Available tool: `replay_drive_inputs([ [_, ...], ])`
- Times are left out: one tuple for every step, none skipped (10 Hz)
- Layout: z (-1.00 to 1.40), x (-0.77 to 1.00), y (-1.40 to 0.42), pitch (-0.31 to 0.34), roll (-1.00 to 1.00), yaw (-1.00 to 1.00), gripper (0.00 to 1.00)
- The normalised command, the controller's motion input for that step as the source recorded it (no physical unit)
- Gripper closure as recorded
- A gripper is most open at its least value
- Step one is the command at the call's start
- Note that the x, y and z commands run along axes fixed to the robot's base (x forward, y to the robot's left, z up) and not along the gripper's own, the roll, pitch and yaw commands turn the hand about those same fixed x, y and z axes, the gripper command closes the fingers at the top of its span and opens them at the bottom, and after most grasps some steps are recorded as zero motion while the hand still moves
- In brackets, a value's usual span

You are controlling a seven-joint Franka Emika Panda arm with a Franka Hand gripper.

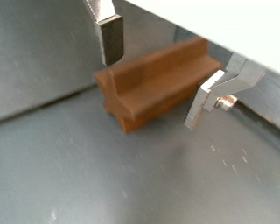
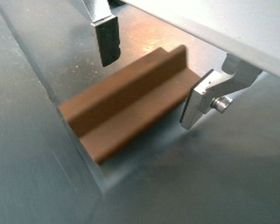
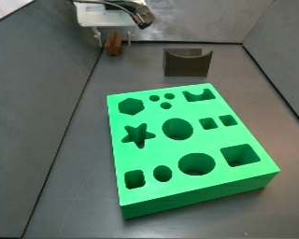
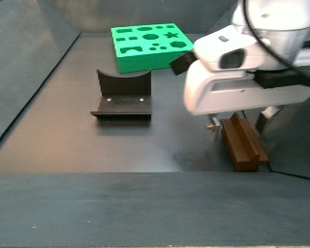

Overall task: Pick up the star object. Move up. Place the star object on the fixture. Regrasp the star object. Move to above the board. Insert the star object.
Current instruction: Pick up the star object.

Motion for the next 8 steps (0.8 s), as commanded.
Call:
replay_drive_inputs([
  [-0.85, 0.71, 0.00, 0.000, 0.04, 0.00, 0.00],
  [0.00, 0.00, 0.02, -0.014, -0.01, 0.00, 0.00],
  [0.00, 0.00, 0.00, 0.000, 0.00, 0.00, 0.00],
  [0.00, 0.00, 0.00, 0.000, 0.00, 0.00, 1.00],
  [0.00, 0.00, 0.00, 0.000, 0.00, 0.00, 1.00],
  [0.00, 0.00, 0.00, 0.000, 0.00, 0.00, 1.00],
  [0.00, 0.00, 0.00, 0.000, 0.00, 0.00, 1.00],
  [0.00, 0.00, 0.00, 0.000, 0.00, 0.00, 1.00],
])
